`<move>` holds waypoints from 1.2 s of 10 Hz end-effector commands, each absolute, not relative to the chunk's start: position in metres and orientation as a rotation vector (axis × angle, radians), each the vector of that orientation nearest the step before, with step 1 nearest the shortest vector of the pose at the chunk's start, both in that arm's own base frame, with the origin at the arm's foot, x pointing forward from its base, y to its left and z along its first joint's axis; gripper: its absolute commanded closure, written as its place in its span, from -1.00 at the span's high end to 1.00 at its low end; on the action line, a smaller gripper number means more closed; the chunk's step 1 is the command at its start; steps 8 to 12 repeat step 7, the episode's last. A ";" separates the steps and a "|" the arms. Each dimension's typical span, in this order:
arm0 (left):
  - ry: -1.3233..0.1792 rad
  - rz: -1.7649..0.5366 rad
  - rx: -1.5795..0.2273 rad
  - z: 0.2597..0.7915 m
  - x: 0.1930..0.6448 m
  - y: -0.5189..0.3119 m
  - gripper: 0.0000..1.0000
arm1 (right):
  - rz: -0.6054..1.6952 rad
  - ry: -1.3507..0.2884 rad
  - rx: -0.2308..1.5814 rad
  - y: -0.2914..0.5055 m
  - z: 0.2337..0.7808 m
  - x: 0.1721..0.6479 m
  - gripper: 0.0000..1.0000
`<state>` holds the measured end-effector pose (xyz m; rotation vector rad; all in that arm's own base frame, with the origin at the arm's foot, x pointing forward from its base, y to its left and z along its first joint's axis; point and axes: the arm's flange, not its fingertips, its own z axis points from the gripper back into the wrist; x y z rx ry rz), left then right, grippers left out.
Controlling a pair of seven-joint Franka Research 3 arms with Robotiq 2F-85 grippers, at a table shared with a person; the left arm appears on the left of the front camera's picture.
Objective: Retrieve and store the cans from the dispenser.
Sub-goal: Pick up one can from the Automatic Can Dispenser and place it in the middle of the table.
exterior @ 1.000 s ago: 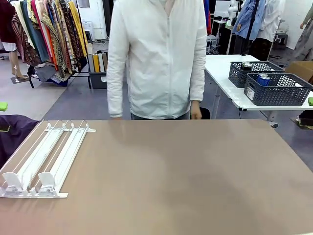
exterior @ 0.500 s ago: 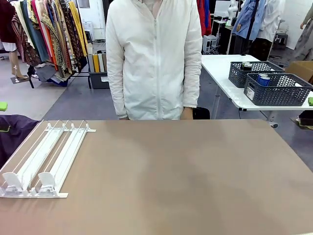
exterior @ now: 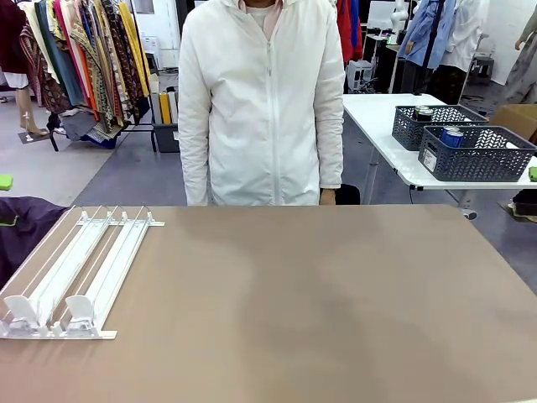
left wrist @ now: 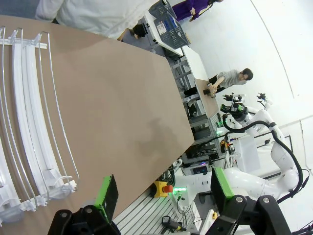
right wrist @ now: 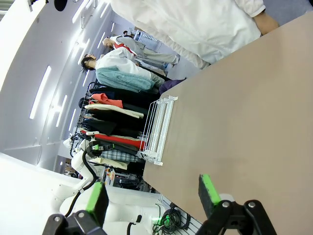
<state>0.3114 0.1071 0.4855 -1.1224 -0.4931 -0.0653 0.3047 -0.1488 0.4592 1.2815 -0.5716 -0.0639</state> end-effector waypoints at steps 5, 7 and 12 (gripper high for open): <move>-0.502 -0.052 -1.140 0.487 0.311 0.104 1.00 | -0.067 -0.594 1.300 -0.147 0.464 0.309 1.00; -0.502 -0.052 -1.140 0.487 0.311 0.104 1.00 | -0.067 -0.594 1.300 -0.147 0.464 0.309 1.00; -0.502 -0.052 -1.140 0.487 0.311 0.104 1.00 | -0.067 -0.594 1.300 -0.147 0.464 0.309 1.00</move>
